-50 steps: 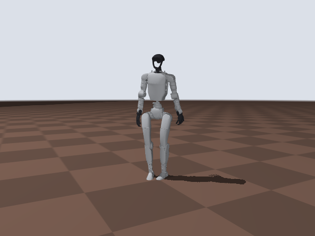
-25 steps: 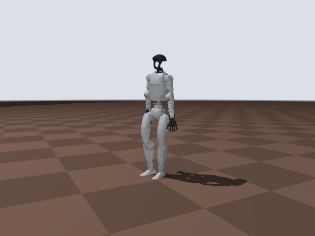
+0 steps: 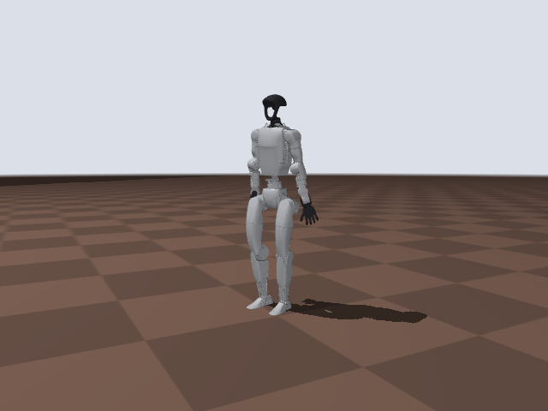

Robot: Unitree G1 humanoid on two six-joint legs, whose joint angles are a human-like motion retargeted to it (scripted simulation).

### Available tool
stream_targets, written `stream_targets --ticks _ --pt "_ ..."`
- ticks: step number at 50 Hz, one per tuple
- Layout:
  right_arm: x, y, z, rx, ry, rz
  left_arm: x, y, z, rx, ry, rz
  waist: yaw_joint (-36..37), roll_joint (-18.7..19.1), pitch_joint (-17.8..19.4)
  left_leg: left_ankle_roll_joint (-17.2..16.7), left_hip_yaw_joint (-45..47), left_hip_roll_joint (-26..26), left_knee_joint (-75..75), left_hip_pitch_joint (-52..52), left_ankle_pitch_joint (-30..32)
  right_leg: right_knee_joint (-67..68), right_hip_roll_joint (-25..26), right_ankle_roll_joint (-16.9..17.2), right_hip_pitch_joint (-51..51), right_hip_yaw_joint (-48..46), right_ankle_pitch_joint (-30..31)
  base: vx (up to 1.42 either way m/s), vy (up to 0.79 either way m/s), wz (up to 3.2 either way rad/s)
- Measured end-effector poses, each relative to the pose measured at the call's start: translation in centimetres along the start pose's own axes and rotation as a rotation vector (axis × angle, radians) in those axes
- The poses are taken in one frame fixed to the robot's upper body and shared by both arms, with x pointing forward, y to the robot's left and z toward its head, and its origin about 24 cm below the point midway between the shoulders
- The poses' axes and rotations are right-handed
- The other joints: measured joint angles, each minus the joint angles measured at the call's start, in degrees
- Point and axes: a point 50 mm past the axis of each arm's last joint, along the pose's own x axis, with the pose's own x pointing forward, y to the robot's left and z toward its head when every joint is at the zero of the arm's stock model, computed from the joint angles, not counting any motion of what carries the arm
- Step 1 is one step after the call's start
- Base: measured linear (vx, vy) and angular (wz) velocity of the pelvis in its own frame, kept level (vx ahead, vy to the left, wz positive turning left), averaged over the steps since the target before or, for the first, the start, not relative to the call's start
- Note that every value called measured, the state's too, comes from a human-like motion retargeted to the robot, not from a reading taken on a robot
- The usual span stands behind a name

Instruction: Upper body actions

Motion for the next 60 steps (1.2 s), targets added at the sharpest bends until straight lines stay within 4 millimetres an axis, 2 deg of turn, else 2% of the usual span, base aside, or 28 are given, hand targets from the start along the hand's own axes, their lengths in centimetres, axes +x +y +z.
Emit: stream_targets --ticks 5,10,13,14,17,20,25,27,28,30,35,37,40,42,45,47,51,53,55,57,58,60 --pt "0.1 -1.0 0.0 -0.006 0.010 -0.007 -0.2 0.3 1.8 -0.109 -0.116 0.015 1.4 0.4 0.7 -1.7 -3.9 -0.6 3.4 -4.1 1.1 -3.6 -0.3 -1.0 0.8 -3.6 0.2 -0.10 -0.04 1.12" --pt "0.1 -2.5 0.2 -0.009 0.015 -0.029 -0.4 0.7 2.9 -0.100 -0.140 0.075 1.4 1.4 1.6 -6.1 -10.3 -2.7 6.3 -7.5 0.9 -6.6 -0.8 -2.2 1.9 -10.6 -0.4 -0.08 0.02 1.55" --pt "0.0 -3.6 0.3 -0.008 0.022 -0.043 -0.3 0.5 2.9 -0.093 -0.134 0.125 2.4 2.3 1.8 -10.8 -1.7 -0.1 7.1 -9.0 -1.2 -7.8 -0.7 -2.4 2.0 -14.2 -0.6 -0.07 0.13 1.19" --pt "0.0 -3.9 0.4 -0.009 0.023 -0.051 -0.3 0.3 2.8 -0.094 -0.132 0.136 2.6 2.4 1.8 -10.9 2.9 1.3 7.4 -9.4 -1.6 -8.0 -0.9 -2.4 2.0 -15.2 -0.7 -0.03 0.18 1.01" --pt "0.0 -4.9 0.7 -0.010 0.018 -0.072 0.0 -0.3 2.0 -0.096 -0.116 0.150 2.3 2.3 1.6 -7.5 14.7 4.4 8.7 -9.9 -2.8 -7.9 -2.1 -2.5 1.9 -18.9 -1.6 -0.01 0.15 1.19" --pt "-0.1 -5.6 1.1 -0.010 0.002 -0.084 0.3 -1.0 0.6 -0.097 -0.060 0.132 1.7 1.9 1.0 -3.9 20.1 5.1 10.3 -10.3 -4.6 -7.6 -3.5 -2.2 2.5 -22.9 -2.8 0.04 0.14 1.24" --pt "-0.2 -5.5 1.7 0.000 -0.023 -0.087 0.5 -2.5 -2.0 -0.132 0.054 0.044 1.4 1.6 -0.3 -2.2 27.5 6.7 10.4 -8.0 -5.9 -7.7 -4.1 -1.0 4.7 -29.1 -4.7 0.15 0.17 1.08" --pt "-0.1 -5.1 1.7 0.005 -0.031 -0.078 0.5 -3.2 -2.8 -0.154 0.080 0.007 1.5 2.2 -0.7 -1.5 27.6 6.0 7.1 -5.7 -4.0 -7.5 -3.3 -0.2 6.4 -31.7 -5.7 0.26 0.16 1.00" --pt "-0.1 -4.9 1.6 0.004 -0.031 -0.069 0.6 -3.6 -3.1 -0.166 0.091 -0.008 1.5 2.4 -1.1 0.4 26.7 4.2 5.0 -4.7 -4.1 -7.3 -3.0 0.2 7.2 -32.9 -6.1 0.29 0.16 1.02" --pt "-0.1 -4.5 1.5 0.000 -0.026 -0.052 0.6 -4.2 -3.2 -0.187 0.099 -0.038 1.2 2.7 -1.6 2.3 17.7 0.7 2.8 -4.9 -3.3 -6.5 -3.3 1.6 8.8 -35.8 -6.8 0.26 0.15 0.99" --pt "0.0 -3.4 1.5 -0.006 -0.037 -0.031 0.6 -3.7 -2.0 -0.185 0.053 -0.039 3.9 3.4 -1.3 3.8 17.1 0.0 -0.3 -2.1 -2.5 -0.6 -4.7 2.4 11.2 -39.8 -3.1 0.28 0.24 0.69" --pt "0.0 -3.0 1.6 -0.029 -0.041 -0.013 0.5 -2.8 -0.8 -0.150 0.013 -0.003 4.2 4.7 -1.7 4.1 15.4 0.7 -1.4 -1.1 -2.6 4.7 -5.0 0.6 10.4 -39.3 0.3 0.21 0.13 1.27" --pt "-0.1 -2.6 1.8 -0.067 -0.048 -0.008 0.1 -1.3 1.4 -0.091 -0.060 0.055 4.4 6.9 -1.9 4.3 10.9 1.8 -1.9 -0.5 -2.6 14.9 -5.7 -5.4 7.2 -35.9 2.9 0.21 0.15 1.33" --pt "-0.1 -2.5 1.8 -0.074 -0.055 -0.010 -0.2 -0.2 2.6 -0.053 -0.103 0.092 4.6 7.1 -2.0 4.4 8.9 1.5 -2.1 -0.1 -2.3 18.9 -5.9 -4.5 5.2 -33.1 2.2 0.18 0.12 1.48" --pt "-0.1 -2.2 1.8 -0.082 -0.064 -0.014 -0.9 1.7 4.8 0.002 -0.191 0.171 5.0 5.6 -2.0 4.6 4.0 -0.8 -2.7 0.7 -1.1 21.7 -2.0 0.0 -1.0 -17.2 1.5 0.19 0.06 1.76" --pt "-0.1 -2.3 2.1 -0.098 -0.078 -0.021 -1.4 2.5 6.1 0.013 -0.248 0.207 4.7 5.1 -1.8 4.5 1.8 -1.3 -2.6 1.1 -0.6 21.1 -0.4 1.7 -3.2 -10.2 0.0 0.15 0.02 1.74" --pt "-0.1 -2.9 2.4 -0.156 -0.091 -0.027 -2.2 3.3 7.8 0.019 -0.351 0.231 1.8 5.3 -1.4 4.1 -5.1 -2.0 -1.8 1.5 0.4 15.8 -0.5 0.5 -4.6 -2.6 -2.6 0.16 -0.03 2.12" --pt "-0.2 -3.2 2.7 -0.170 -0.099 -0.046 -2.4 3.6 8.3 0.020 -0.384 0.235 0.4 5.2 -1.1 3.8 -8.9 -2.4 -1.4 1.6 0.8 13.4 1.0 0.2 -6.0 5.5 -3.5 0.14 -0.08 2.07" --pt "-0.2 -3.4 3.0 -0.166 -0.107 -0.067 -2.6 3.8 8.5 0.017 -0.398 0.242 -0.6 4.8 -0.9 3.6 -12.0 -3.2 -1.0 1.6 1.1 11.2 3.3 1.9 -6.9 16.4 -2.6 0.12 -0.09 1.91" --pt "-0.2 -3.5 3.0 -0.143 -0.109 -0.079 -2.5 3.7 8.3 0.001 -0.399 0.248 -1.3 4.4 -0.6 3.4 -15.5 -4.1 -0.5 1.8 1.3 7.8 4.8 3.4 -6.7 26.9 1.1 0.17 -0.15 1.94" --pt "-0.2 -3.6 2.9 -0.128 -0.110 -0.080 -2.4 3.7 8.1 -0.011 -0.398 0.252 -1.7 4.0 -0.4 3.3 -17.3 -4.7 -0.2 1.7 1.3 6.0 4.9 4.2 -6.4 30.2 3.9 0.13 -0.16 1.79" --pt "-0.2 -3.5 2.9 -0.097 -0.111 -0.071 -2.2 3.7 7.6 -0.044 -0.388 0.257 -1.3 4.5 -0.3 2.8 -20.0 -4.4 0.4 1.2 1.4 5.8 5.7 3.8 -5.7 29.5 3.0 0.10 -0.18 1.59"
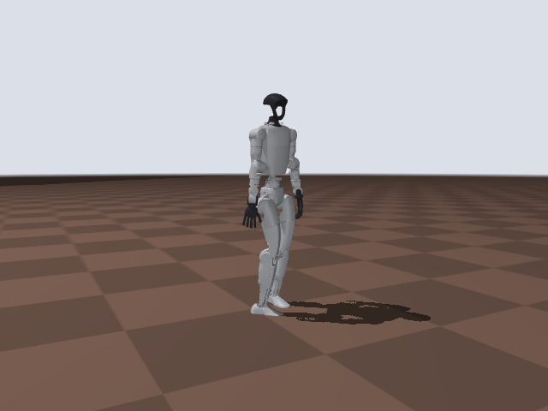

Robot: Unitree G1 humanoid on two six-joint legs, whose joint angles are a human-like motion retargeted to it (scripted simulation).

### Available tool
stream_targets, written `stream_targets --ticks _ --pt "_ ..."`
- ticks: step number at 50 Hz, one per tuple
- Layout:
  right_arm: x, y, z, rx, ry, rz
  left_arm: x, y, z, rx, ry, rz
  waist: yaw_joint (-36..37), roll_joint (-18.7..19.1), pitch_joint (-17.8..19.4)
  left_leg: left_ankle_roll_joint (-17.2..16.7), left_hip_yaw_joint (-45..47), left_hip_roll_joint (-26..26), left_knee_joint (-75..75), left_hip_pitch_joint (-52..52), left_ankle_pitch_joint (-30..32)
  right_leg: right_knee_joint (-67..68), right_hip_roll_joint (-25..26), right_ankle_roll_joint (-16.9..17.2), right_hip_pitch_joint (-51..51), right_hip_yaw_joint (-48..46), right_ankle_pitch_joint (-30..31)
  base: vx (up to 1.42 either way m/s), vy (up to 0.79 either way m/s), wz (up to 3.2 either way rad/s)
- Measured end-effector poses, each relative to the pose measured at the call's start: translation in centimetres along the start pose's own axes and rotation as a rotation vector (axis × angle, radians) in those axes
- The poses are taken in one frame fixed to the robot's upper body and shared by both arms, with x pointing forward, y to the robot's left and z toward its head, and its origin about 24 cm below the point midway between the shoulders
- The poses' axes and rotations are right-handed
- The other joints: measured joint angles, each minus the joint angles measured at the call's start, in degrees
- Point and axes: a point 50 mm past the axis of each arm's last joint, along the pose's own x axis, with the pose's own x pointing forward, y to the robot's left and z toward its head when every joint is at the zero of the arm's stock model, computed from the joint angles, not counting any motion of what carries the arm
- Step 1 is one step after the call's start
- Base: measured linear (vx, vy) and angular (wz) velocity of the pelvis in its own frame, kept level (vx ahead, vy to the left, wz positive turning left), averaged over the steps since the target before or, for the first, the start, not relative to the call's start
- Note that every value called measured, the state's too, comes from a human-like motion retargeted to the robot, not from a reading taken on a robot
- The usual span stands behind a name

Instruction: Upper body actions

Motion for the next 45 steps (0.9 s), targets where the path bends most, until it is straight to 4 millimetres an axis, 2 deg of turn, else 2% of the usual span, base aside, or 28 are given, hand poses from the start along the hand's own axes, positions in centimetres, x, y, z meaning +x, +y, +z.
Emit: stream_targets --ticks 2,3,5,7,10,12,13,15,17,23,26,28,30,32,35,41,45 --pt "0.0 0.0 -0.2 0.037 0.011 0.014 -0.1 0.1 -0.6 -0.027 0.028 0.006 0.0 -0.2 0.2 -0.7 -3.9 -0.9 1.2 -0.9 0.1 -0.8 -2.4 -2.8 -0.2 -8.2 -1.0 0.04 -0.14 1.59" --pt "0.0 0.1 -0.5 0.051 0.021 0.022 -0.1 0.1 -1.1 -0.042 0.049 0.007 1.2 -0.7 0.0 -1.1 -4.6 -1.4 1.6 -1.3 0.1 -3.3 -5.2 -4.1 0.7 -14.9 -0.3 0.01 -0.13 0.85" --pt "0.0 0.3 -1.0 0.067 0.040 0.035 -0.2 0.2 -2.0 -0.083 0.088 0.016 5.6 -1.9 -0.3 -2.1 -3.8 -1.9 2.4 -2.6 0.2 -6.6 -7.6 -5.3 2.3 -21.6 -0.5 -0.02 -0.15 0.34" --pt "0.0 0.4 -1.6 0.076 0.061 0.037 -0.3 0.1 -2.6 -0.127 0.109 0.032 6.3 -2.1 -0.3 -3.4 -6.6 -2.9 3.4 -3.9 0.8 -7.8 -6.0 -5.0 3.0 -16.8 -0.4 -0.05 -0.16 1.50" --pt "0.0 -0.3 -2.5 0.068 0.088 0.024 -0.4 0.3 -2.8 -0.209 0.112 0.067 5.1 -1.4 0.0 -6.2 -9.7 -3.7 4.7 -5.8 0.5 -9.3 -8.0 -4.2 3.5 -25.6 -0.6 -0.10 -0.07 2.23" --pt "0.0 -0.9 -3.1 0.046 0.113 0.010 -0.4 0.4 -2.9 -0.263 0.106 0.101 4.4 -0.7 0.3 -7.5 -3.7 -2.3 5.0 -6.9 -1.3 -10.1 -7.8 -4.9 4.2 -27.9 -0.8 -0.08 -0.02 2.01" --pt "0.0 -1.1 -3.4 0.038 0.129 0.003 -0.5 0.4 -3.0 -0.283 0.103 0.118 4.1 -0.6 0.3 -6.7 0.5 -1.6 5.1 -7.7 -2.1 -10.5 -8.0 -5.1 4.5 -29.8 -0.9 -0.08 0.01 1.87" --pt "-0.1 -1.5 -4.0 0.036 0.163 -0.010 -0.5 0.6 -3.3 -0.308 0.100 0.152 4.1 -0.3 0.1 -5.7 16.2 2.9 5.0 -8.9 -4.7 -11.2 -8.3 -5.5 5.0 -33.2 -1.1 -0.09 0.03 1.78" --pt "-0.1 -1.5 -4.6 0.057 0.190 -0.014 -0.6 1.0 -3.5 -0.317 0.103 0.201 3.6 0.1 -0.3 -5.2 26.8 5.8 4.9 -8.3 -6.6 -11.7 -8.5 -5.8 5.5 -36.6 -1.5 -0.10 0.04 1.96" --pt "-0.3 -0.9 -5.9 0.150 0.220 0.018 -0.9 1.6 -4.2 -0.326 0.135 0.329 3.3 -0.5 -1.6 -4.0 36.0 7.2 8.4 -7.7 -8.8 -11.9 -9.8 -6.3 7.1 -43.6 -3.6 -0.03 0.07 1.77" --pt "-0.3 -0.6 -6.2 0.167 0.233 0.029 -0.9 1.1 -4.7 -0.324 0.158 0.301 3.2 -0.2 -2.2 -3.7 39.0 8.6 7.0 -5.5 -5.6 -12.3 -9.5 -6.0 8.9 -48.5 -4.8 0.05 0.11 1.42" --pt "-0.3 -0.4 -6.4 0.162 0.236 0.034 -1.0 0.3 -5.2 -0.319 0.176 0.255 3.5 0.7 -2.6 -5.7 39.2 9.1 3.4 -3.4 -3.3 -12.5 -8.2 -5.8 10.3 -51.3 -5.7 0.12 0.19 1.11" --pt "-0.3 -0.3 -6.4 0.149 0.235 0.038 -1.1 -0.7 -5.8 -0.315 0.200 0.196 3.7 0.8 -3.3 -4.2 36.5 7.1 0.5 -2.0 -3.1 -12.8 -7.7 -5.3 11.6 -53.8 -6.2 0.17 0.21 1.07" --pt "-0.3 -0.3 -6.0 0.130 0.226 0.036 -1.2 -1.8 -6.3 -0.317 0.225 0.125 2.8 0.7 -4.1 -2.3 31.9 4.8 -1.0 -2.2 -2.3 -12.8 -8.0 -4.6 12.6 -56.6 -6.3 0.14 0.18 1.11" --pt "-0.1 -0.2 -4.9 0.106 0.182 0.028 -1.4 -3.2 -6.8 -0.323 0.263 0.056 3.6 0.6 -4.0 -1.5 32.3 4.4 -2.4 -1.5 -1.0 -12.0 -8.3 -3.7 13.8 -58.4 -5.7 0.12 0.22 0.50" --pt "0.2 -0.3 -1.7 -0.010 0.058 0.037 -1.5 -4.9 -6.8 -0.312 0.281 0.006 4.8 -0.1 -3.6 0.6 29.4 2.9 -3.7 -0.2 -1.1 -8.2 -10.1 -1.9 15.2 -61.8 -3.4 0.14 0.19 0.41" --pt "0.2 -0.4 -0.1 -0.108 -0.011 0.002 -1.5 -5.7 -6.4 -0.300 0.306 -0.089 5.3 0.7 -3.3 1.2 28.2 3.6 -3.7 0.2 -1.3 -2.4 -11.4 -1.7 14.7 -63.0 0.6 0.09 0.15 0.32"
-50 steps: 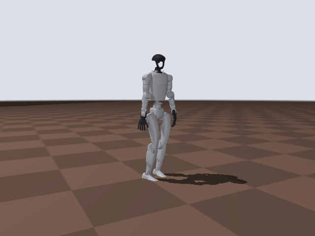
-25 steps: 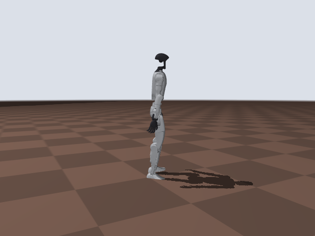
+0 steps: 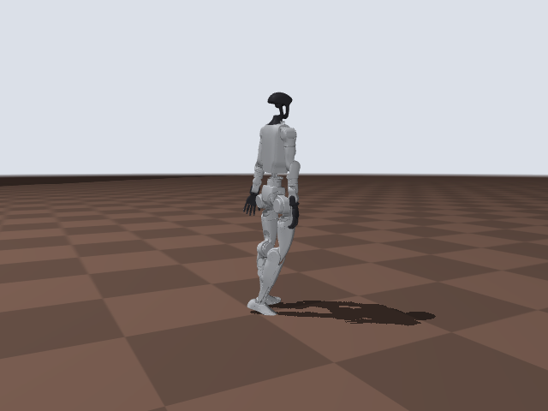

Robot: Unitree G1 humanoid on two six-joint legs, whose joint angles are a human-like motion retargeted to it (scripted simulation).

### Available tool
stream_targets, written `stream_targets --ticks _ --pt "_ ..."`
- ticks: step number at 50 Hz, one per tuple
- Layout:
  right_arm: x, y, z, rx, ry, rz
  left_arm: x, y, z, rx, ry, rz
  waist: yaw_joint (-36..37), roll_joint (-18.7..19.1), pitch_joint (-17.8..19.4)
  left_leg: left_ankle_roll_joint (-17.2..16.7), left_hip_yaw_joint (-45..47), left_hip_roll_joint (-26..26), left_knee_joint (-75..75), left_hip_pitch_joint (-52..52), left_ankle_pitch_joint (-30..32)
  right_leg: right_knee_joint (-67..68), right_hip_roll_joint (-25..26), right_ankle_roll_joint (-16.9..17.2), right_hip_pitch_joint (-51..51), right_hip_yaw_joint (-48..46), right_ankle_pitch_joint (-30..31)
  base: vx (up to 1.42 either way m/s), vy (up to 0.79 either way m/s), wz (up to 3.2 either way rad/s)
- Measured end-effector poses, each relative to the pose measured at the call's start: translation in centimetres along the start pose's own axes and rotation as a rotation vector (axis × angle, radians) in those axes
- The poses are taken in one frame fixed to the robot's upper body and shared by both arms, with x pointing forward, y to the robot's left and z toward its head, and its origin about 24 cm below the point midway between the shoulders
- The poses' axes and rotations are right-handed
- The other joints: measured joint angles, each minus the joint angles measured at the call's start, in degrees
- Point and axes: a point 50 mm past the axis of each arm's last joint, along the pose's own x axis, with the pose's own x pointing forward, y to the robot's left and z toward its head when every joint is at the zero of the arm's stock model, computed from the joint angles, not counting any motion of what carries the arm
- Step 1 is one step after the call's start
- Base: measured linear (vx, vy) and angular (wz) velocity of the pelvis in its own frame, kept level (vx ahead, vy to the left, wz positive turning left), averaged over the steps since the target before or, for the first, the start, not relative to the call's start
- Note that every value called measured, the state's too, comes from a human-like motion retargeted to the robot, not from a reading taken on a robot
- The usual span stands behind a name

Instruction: Upper body actions

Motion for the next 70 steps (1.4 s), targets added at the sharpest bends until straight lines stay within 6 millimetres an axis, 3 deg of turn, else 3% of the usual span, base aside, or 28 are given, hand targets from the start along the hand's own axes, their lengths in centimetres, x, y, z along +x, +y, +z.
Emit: stream_targets --ticks 6,9,13,15,16,17,20,22,28,35,43,53,59,62,65,70 --pt "-0.1 -0.2 1.2 -0.103 -0.054 -0.040 -0.3 -1.3 0.9 0.076 0.060 -0.311 0.2 1.9 0.9 0.4 -1.9 1.9 -0.6 1.4 -0.4 18.8 -3.0 -5.8 -7.9 7.1 5.8 0.10 0.18 0.36" --pt "-0.1 0.3 1.1 -0.097 -0.053 -0.069 -0.5 -1.8 1.4 0.128 0.061 -0.363 -1.0 1.8 0.8 0.5 -3.6 1.5 -0.6 1.7 -0.1 21.0 -1.0 -3.0 -11.3 15.1 1.6 0.08 0.05 0.69" --pt "-0.2 1.1 0.9 -0.012 -0.056 -0.087 -0.3 -1.9 2.2 0.217 0.022 -0.287 -2.4 0.5 1.2 0.6 -5.5 0.2 0.1 2.3 0.0 14.1 3.8 -0.1 -13.2 28.5 -3.3 0.10 0.01 0.63" --pt "-0.3 1.6 0.6 0.003 -0.043 -0.060 -0.3 -2.0 2.7 0.262 -0.012 -0.238 -3.4 -0.6 1.4 0.6 -6.6 -1.0 0.7 2.6 -0.2 7.6 2.9 0.4 -12.5 31.2 -2.5 0.10 -0.03 0.66" --pt "-0.3 1.9 0.3 0.001 -0.032 -0.044 -0.3 -1.9 2.8 0.282 -0.026 -0.219 -3.8 -1.6 1.4 0.7 -7.0 -2.0 0.9 2.9 -0.3 3.9 1.9 0.3 -11.9 31.8 1.2 0.12 -0.06 0.51" --pt "-0.3 2.2 0.0 -0.004 -0.021 -0.029 -0.2 -2.0 2.9 0.300 -0.037 -0.205 -3.9 -2.2 1.2 0.6 -7.1 -2.6 1.0 3.1 -0.5 1.2 1.6 0.2 -11.2 32.0 2.6 0.12 -0.08 0.13" --pt "-0.4 3.0 -0.8 -0.040 0.027 0.014 -0.2 -1.9 3.1 0.354 -0.043 -0.192 -1.7 -2.8 1.1 0.1 -6.1 -2.2 1.2 3.5 -0.9 0.9 0.7 -0.4 -9.4 28.2 -2.3 0.08 -0.09 -0.20" --pt "-0.4 3.2 -1.5 -0.061 0.066 0.036 -0.3 -2.2 3.0 0.376 -0.030 -0.203 -2.5 -3.0 1.5 0.0 -7.9 -2.7 1.4 3.8 -0.6 -1.7 2.0 -1.3 -8.4 28.6 -0.9 0.04 -0.07 0.22" --pt "-0.5 3.3 -2.7 -0.093 0.133 0.074 -0.3 -2.8 2.7 0.351 0.000 -0.212 -1.4 -2.4 1.2 -0.7 -5.9 -1.3 0.3 4.1 -0.3 -4.0 2.3 0.5 -7.4 28.4 0.2 0.03 -0.06 -0.11" --pt "-0.5 3.4 -1.4 -0.035 0.094 0.115 -0.3 -1.6 2.6 0.428 0.009 -0.217 -3.6 -3.1 1.9 -1.6 -6.2 -0.5 -0.2 3.9 0.3 -4.5 3.6 -0.8 -7.7 29.0 0.1 -0.02 -0.11 0.11" --pt "-0.4 2.7 -1.4 -0.116 0.109 0.103 -0.3 -1.9 3.2 0.352 -0.016 -0.218 -3.3 -3.2 2.0 -2.2 -6.0 0.1 -0.5 3.8 0.4 -5.0 4.2 -1.4 -8.0 29.7 -0.5 -0.03 -0.07 -0.05" --pt "-0.5 3.1 -1.3 -0.035 0.105 0.139 -0.4 -2.0 3.8 0.381 -0.039 -0.196 -3.5 -3.5 1.9 -2.6 -6.5 0.0 -0.9 2.9 0.9 -6.6 3.9 -0.5 -8.0 28.0 -0.2 -0.03 -0.01 0.02" --pt "-0.4 2.3 -0.7 -0.063 0.071 0.084 -0.4 -1.3 4.5 0.408 -0.075 -0.139 -3.7 -4.1 2.9 -2.4 -6.4 0.1 -1.0 1.9 1.3 -5.9 3.2 0.4 -9.3 26.7 0.3 -0.12 -0.02 -0.01" --pt "-0.3 1.5 0.0 -0.068 0.041 0.033 -0.5 -0.7 5.0 0.397 -0.095 -0.116 -4.1 -4.5 3.8 -2.2 -6.3 0.3 -1.1 1.1 1.5 -4.4 2.6 1.4 -10.7 25.6 0.5 -0.18 -0.01 -0.14" --pt "-0.2 0.0 1.4 -0.062 -0.011 -0.038 -0.6 0.1 5.7 0.350 -0.121 -0.098 -4.3 -5.1 5.5 -1.9 -5.4 0.7 -1.2 -0.1 1.2 -0.4 1.2 4.6 -13.6 24.9 2.1 -0.28 -0.01 -0.50" --pt "-0.4 -2.9 4.0 -0.083 -0.101 -0.132 -0.7 1.2 6.4 0.256 -0.152 -0.091 -5.6 -5.6 7.3 -2.6 -1.8 2.5 -1.6 -3.1 0.4 7.4 1.2 15.2 -21.9 29.5 9.9 -0.32 -0.08 -0.67"
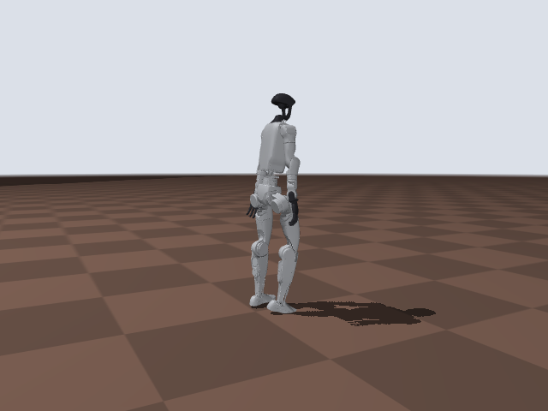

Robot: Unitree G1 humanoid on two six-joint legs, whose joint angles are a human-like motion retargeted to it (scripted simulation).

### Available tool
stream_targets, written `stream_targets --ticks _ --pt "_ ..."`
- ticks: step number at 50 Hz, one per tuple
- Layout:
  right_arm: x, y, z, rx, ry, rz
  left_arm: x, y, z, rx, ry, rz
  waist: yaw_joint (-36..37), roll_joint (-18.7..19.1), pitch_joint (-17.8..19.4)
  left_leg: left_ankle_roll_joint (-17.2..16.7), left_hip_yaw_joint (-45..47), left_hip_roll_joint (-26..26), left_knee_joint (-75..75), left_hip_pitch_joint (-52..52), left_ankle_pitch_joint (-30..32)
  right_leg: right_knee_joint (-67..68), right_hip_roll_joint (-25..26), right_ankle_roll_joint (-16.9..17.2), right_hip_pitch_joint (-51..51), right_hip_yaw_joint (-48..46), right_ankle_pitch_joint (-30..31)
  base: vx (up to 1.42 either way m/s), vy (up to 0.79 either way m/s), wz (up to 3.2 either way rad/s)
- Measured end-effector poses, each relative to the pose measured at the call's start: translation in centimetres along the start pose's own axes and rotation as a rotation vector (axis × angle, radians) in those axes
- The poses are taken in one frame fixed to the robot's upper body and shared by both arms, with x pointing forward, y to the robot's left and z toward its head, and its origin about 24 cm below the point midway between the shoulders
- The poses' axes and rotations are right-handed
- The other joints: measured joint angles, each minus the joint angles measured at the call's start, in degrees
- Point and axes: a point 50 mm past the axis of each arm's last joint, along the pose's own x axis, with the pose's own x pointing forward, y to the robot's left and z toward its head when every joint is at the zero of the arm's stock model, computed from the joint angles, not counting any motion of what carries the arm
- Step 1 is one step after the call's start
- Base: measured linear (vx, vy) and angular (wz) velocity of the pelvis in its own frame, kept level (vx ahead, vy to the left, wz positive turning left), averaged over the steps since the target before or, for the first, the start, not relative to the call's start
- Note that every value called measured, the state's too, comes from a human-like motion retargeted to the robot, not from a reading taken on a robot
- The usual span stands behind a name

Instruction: Upper body actions

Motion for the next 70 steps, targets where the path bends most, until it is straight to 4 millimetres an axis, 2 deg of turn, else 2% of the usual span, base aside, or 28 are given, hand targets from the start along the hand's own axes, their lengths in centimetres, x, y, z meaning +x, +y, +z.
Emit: stream_targets --ticks 3,5,6,7,10,12,13,15,17,19,22,25,27,30,33,35,40,44,49,55,60,63,67,70 --pt "0.1 -1.7 1.1 0.009 -0.034 -0.055 -0.5 2.1 0.3 0.012 0.010 0.018 -1.1 0.5 1.0 -2.9 0.7 4.2 0.9 -3.5 1.2 2.8 3.9 0.0 -5.0 1.2 -0.9 -0.36 -0.43 -0.26" --pt "0.1 -1.7 0.9 0.027 -0.035 -0.063 -0.6 2.7 0.0 0.052 0.045 0.025 -2.1 1.8 1.5 -1.9 0.3 3.8 0.7 -3.3 1.1 2.5 2.5 0.0 -4.1 3.3 -4.2 -0.06 0.26 0.43" --pt "0.1 -1.5 0.3 0.040 -0.024 -0.065 -0.6 2.6 -0.1 0.079 0.056 0.031 -2.6 1.8 1.8 -0.9 -0.1 2.2 0.5 -2.5 1.0 2.6 -0.4 0.0 -2.7 3.1 -6.3 0.02 0.40 0.57" --pt "0.1 -1.4 -0.2 0.052 -0.016 -0.066 -0.6 2.6 -0.1 0.104 0.064 0.042 -3.0 2.0 2.0 -0.2 -0.4 1.1 0.3 -2.0 1.0 2.4 -2.7 -0.9 -1.4 2.5 -7.8 0.00 0.19 0.47" --pt "0.1 -1.3 -0.9 0.080 -0.002 -0.068 -0.6 3.0 0.3 0.147 0.051 0.093 -2.5 2.5 1.9 -0.6 -0.5 1.4 0.1 -2.3 1.2 -0.7 -5.0 -8.5 0.9 -1.2 -6.9 -0.04 -0.11 0.11" --pt "0.1 -1.2 -1.3 0.092 0.013 -0.067 -0.6 3.3 0.8 0.150 0.011 0.122 -2.0 2.2 2.0 -1.0 -0.3 1.0 0.3 -2.7 1.3 -4.8 -6.3 -10.0 3.2 -4.4 -5.5 -0.06 -0.16 0.02" --pt "0.1 -1.2 -1.4 0.098 0.016 -0.067 -0.7 3.5 1.0 0.145 -0.009 0.133 -1.7 2.1 2.2 -1.2 -0.3 0.9 0.4 -2.9 1.3 -6.3 -6.0 -9.8 3.8 -4.5 -7.6 -0.06 -0.22 0.05" --pt "0.2 -1.4 -1.5 0.114 0.015 -0.074 -0.8 4.0 1.5 0.120 -0.057 0.160 -1.1 2.1 2.7 -2.0 -0.4 1.2 0.7 -3.4 1.5 -9.0 -4.6 -13.2 4.6 -5.3 -10.4 -0.08 -0.31 -0.02" --pt "0.2 -1.9 -1.5 0.138 0.008 -0.092 -0.9 4.6 2.0 0.068 -0.103 0.197 1.0 1.7 4.2 -3.0 0.8 1.7 1.7 -4.3 1.5 -11.2 -5.2 -13.2 4.7 -8.1 -8.6 -0.18 -0.27 -0.39" --pt "0.2 -2.9 -1.8 0.157 0.004 -0.118 -1.1 5.0 2.5 -0.002 -0.146 0.230 2.5 1.9 5.7 -4.5 1.6 2.8 4.0 -6.2 0.9 -10.8 -4.7 -13.3 2.5 -4.8 -8.3 -0.19 -0.25 -0.29" --pt "0.2 -4.2 -3.2 0.191 0.021 -0.170 -1.2 5.3 2.2 -0.136 -0.203 0.272 2.0 2.9 7.0 -7.5 -1.1 4.3 10.8 -12.2 -1.0 -11.2 -4.6 -13.9 0.2 -5.9 -8.7 -0.16 -0.31 0.27" --pt "0.0 -4.9 -5.3 0.280 0.096 -0.201 -1.3 5.8 0.9 -0.198 -0.193 0.287 0.4 4.8 9.7 -9.0 -5.0 5.2 17.4 -18.0 -2.9 -9.1 -4.1 -14.3 -2.1 -8.1 -10.1 -0.25 -0.17 0.43" --pt "-0.2 -5.2 -6.9 0.361 0.156 -0.200 -1.2 5.5 -0.4 -0.210 -0.148 0.283 0.3 6.0 11.5 -10.1 -4.1 6.5 19.9 -20.9 -4.0 -4.5 -3.3 -14.4 -6.6 -4.6 -11.8 -0.19 -0.13 -0.15" --pt "-0.7 -5.1 -9.4 0.473 0.194 -0.176 -1.2 5.1 -3.1 -0.217 -0.062 0.277 0.5 6.1 12.5 -7.7 -0.7 7.4 24.2 -26.4 -5.2 3.5 -4.7 -15.3 -14.2 -4.2 -14.8 -0.18 -0.07 -0.20" --pt "-1.2 -3.7 -11.7 0.564 0.245 -0.140 -1.4 5.0 -5.8 -0.218 0.034 0.280 0.1 7.0 13.9 -9.6 -4.4 8.0 31.1 -33.3 -8.4 12.2 -5.7 -16.4 -21.4 -4.5 -18.6 -0.09 -0.17 0.26" --pt "-1.8 -2.4 -13.4 0.622 0.303 -0.129 -1.6 4.6 -7.4 -0.234 0.081 0.284 0.3 6.8 14.6 -10.5 -9.3 5.0 36.7 -39.3 -10.5 18.2 -6.1 -17.2 -27.2 -2.7 -20.8 -0.11 -0.12 0.19" --pt "-3.5 1.2 -17.0 0.742 0.460 -0.065 -2.1 2.8 -11.1 -0.334 0.192 0.267 0.3 7.8 16.9 -10.1 -8.9 6.5 52.4 -52.3 -17.4 32.2 -7.8 -19.9 -38.8 -4.1 -25.8 -0.08 -0.05 0.15" --pt "-4.5 3.7 -18.4 0.835 0.542 0.016 -2.4 0.4 -13.7 -0.416 0.283 0.182 -0.1 9.0 18.2 -8.9 -10.3 5.8 64.1 -61.3 -22.7 43.3 -9.0 -22.2 -47.4 -5.5 -29.0 0.00 0.02 -0.06" --pt "-5.2 6.1 -18.8 0.918 0.577 0.100 -2.6 -0.8 -14.8 -0.386 0.332 0.139 -0.4 9.3 19.0 -7.5 -9.1 5.7 75.8 -69.5 -26.4 56.1 -11.6 -25.8 -56.6 -5.7 -31.9 0.05 0.07 -0.07" --pt "-5.4 7.4 -18.4 0.897 0.578 0.174 -2.6 0.1 -14.3 -0.265 0.332 0.229 -0.7 10.0 18.9 -6.8 -8.1 5.8 84.8 -75.2 -29.2 65.2 -13.8 -28.7 -62.6 -5.6 -33.8 0.09 0.09 -0.01" --pt "-4.8 6.6 -17.5 0.834 0.539 0.180 -2.6 0.8 -13.9 -0.261 0.324 0.270 -1.1 10.1 17.9 -6.4 -7.4 5.9 86.2 -75.3 -30.2 66.9 -14.0 -29.7 -63.4 -5.1 -34.6 0.10 0.07 -0.04" --pt "-4.4 6.0 -16.9 0.823 0.520 0.169 -2.6 0.8 -13.9 -0.288 0.325 0.256 -1.3 9.7 16.2 -6.5 -7.1 5.7 83.8 -73.4 -30.3 64.8 -13.4 -29.3 -62.2 -4.8 -34.5 0.14 0.02 -0.05" --pt "-3.3 4.7 -14.8 0.869 0.436 0.180 -2.2 0.7 -12.9 -0.338 0.283 0.228 -1.8 8.7 12.9 -7.2 -7.1 5.1 76.3 -67.6 -29.0 58.2 -11.9 -27.1 -57.4 -3.6 -33.6 0.18 -0.01 0.00" --pt "-2.3 3.2 -12.8 0.843 0.336 0.175 -2.0 1.6 -11.6 -0.364 0.213 0.280 -2.2 7.5 10.3 -8.1 -7.6 4.3 67.1 -59.4 -26.8 50.7 -10.6 -24.7 -50.4 -2.2 -32.1 0.29 -0.01 0.01"
